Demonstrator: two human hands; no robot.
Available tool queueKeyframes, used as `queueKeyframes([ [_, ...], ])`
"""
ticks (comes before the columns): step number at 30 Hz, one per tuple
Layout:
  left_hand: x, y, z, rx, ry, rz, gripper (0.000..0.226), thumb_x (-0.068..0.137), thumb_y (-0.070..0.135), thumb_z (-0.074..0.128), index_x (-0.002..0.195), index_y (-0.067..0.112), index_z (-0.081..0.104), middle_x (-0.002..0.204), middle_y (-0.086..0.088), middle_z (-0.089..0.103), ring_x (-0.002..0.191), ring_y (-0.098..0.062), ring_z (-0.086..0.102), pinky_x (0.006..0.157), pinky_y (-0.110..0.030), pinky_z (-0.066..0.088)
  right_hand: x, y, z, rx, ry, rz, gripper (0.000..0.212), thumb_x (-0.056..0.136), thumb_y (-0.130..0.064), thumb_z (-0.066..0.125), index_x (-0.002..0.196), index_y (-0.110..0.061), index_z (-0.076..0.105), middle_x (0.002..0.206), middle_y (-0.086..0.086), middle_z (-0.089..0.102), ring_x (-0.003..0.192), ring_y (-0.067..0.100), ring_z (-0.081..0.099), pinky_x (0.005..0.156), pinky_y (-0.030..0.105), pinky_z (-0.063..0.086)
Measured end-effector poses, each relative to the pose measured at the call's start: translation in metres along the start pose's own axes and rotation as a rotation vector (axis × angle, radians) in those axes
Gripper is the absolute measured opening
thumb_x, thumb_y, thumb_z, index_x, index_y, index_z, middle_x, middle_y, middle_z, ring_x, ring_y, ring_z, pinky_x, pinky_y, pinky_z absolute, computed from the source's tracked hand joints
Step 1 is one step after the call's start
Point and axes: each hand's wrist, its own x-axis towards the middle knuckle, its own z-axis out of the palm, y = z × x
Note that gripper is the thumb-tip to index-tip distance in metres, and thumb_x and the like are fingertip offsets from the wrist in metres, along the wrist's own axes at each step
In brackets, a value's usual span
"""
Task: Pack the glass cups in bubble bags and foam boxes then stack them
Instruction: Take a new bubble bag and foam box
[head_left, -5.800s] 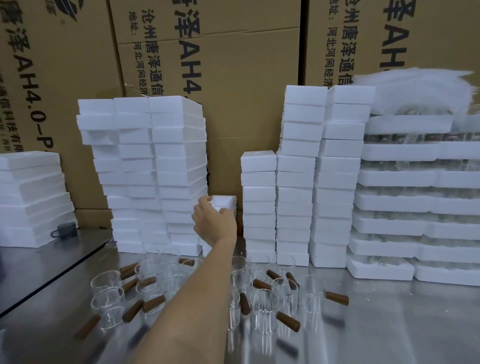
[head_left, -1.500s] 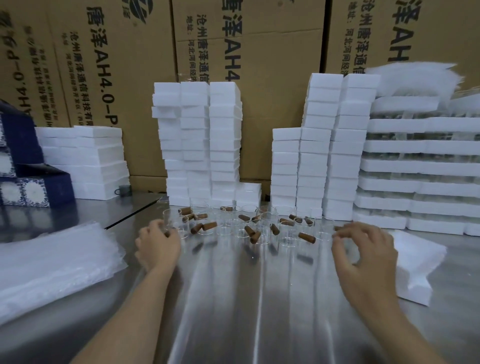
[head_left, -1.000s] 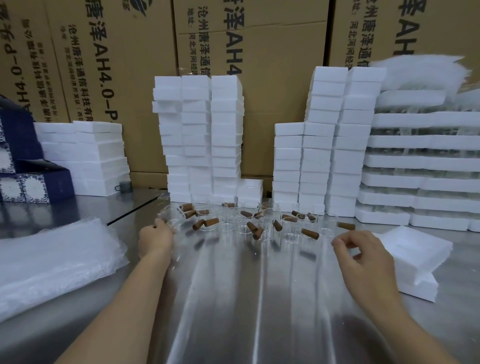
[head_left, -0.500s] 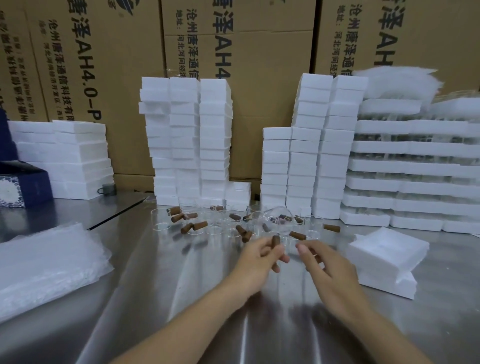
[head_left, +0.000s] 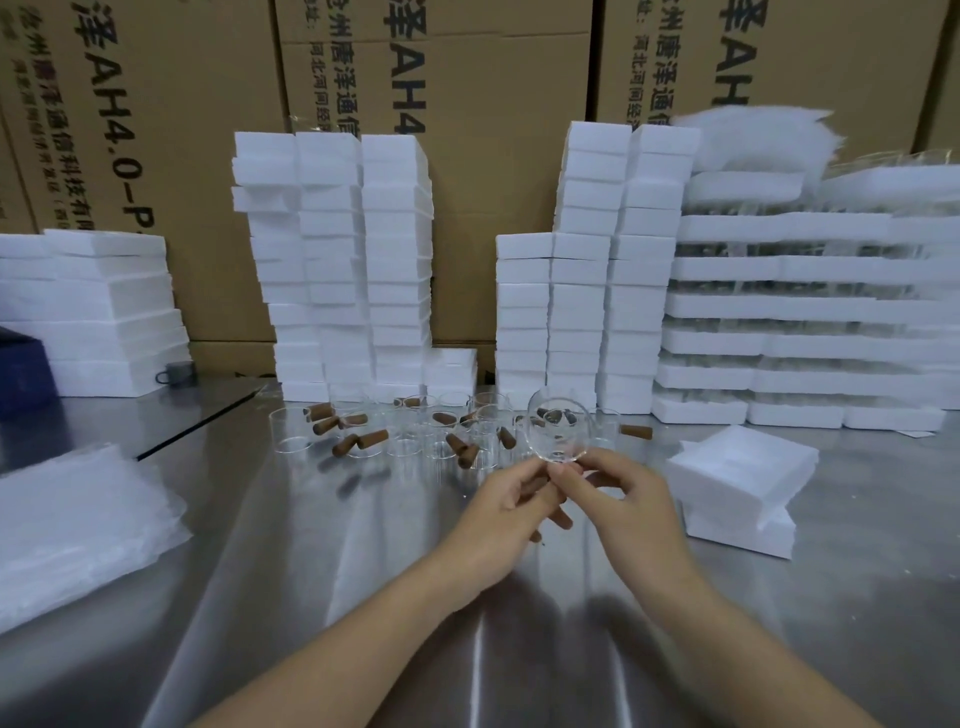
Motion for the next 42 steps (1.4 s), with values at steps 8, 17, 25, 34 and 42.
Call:
queueKeyframes([
  [8, -0.002, 0.005, 0.004, -0.021, 0.025, 0.025, 0.030, 0.104, 0.046, 0.058, 0.124, 0.029, 0.072, 0.112, 0.005, 0.080, 0.081, -0.007, 0.070, 0.066, -0.017, 0.045, -0.002, -0.009, 0.000, 0.078, -0.008, 0.046, 0.007, 0.093, -0.031, 0.078, 0.094, -0.025, 0.082, 0.090, -0.003, 0.079, 0.085, 0.011, 0.071, 0.072, 0.017, 0.054],
  [17, -0.006, 0.007, 0.002, 0.007, 0.029, 0.024, 0.026, 0.110, 0.036, 0.058, 0.125, 0.020, 0.071, 0.112, -0.004, 0.080, 0.078, -0.011, 0.069, 0.072, -0.032, 0.042, -0.003, -0.015, 0.001, 0.125, -0.029, 0.064, 0.007, 0.093, -0.025, 0.076, 0.091, -0.022, 0.082, 0.083, -0.003, 0.078, 0.075, 0.002, 0.070, 0.066, 0.011, 0.050],
  [25, -0.004, 0.010, 0.000, -0.110, -0.019, -0.027, 0.027, 0.098, 0.035, 0.061, 0.119, 0.036, 0.078, 0.111, 0.003, 0.080, 0.087, -0.013, 0.073, 0.070, -0.024, 0.048, -0.001, -0.014, 0.001, 0.163, -0.018, 0.088, 0.010, 0.095, -0.023, 0.073, 0.090, -0.022, 0.082, 0.084, -0.002, 0.078, 0.076, 0.003, 0.071, 0.064, 0.011, 0.050],
  [34, -0.005, 0.005, 0.007, -0.100, 0.224, -0.096, 0.025, 0.093, 0.020, 0.084, 0.107, 0.001, 0.074, 0.087, -0.021, 0.074, 0.069, -0.010, 0.064, 0.073, -0.023, 0.049, 0.001, -0.006, 0.006, 0.152, -0.123, 0.270, 0.023, 0.101, -0.032, 0.062, 0.087, -0.033, 0.081, 0.079, -0.011, 0.074, 0.073, -0.001, 0.066, 0.072, 0.027, 0.048],
  [42, -0.006, 0.011, 0.011, -0.102, 0.377, -0.010, 0.042, 0.069, 0.018, 0.093, 0.092, -0.006, 0.066, 0.085, -0.036, 0.070, 0.079, -0.036, 0.074, 0.090, -0.052, 0.061, -0.002, -0.007, 0.010, 0.109, -0.172, 0.092, 0.020, 0.103, -0.031, 0.063, 0.097, -0.032, 0.081, 0.087, 0.006, 0.073, 0.074, 0.003, 0.059, 0.063, 0.019, 0.047],
])
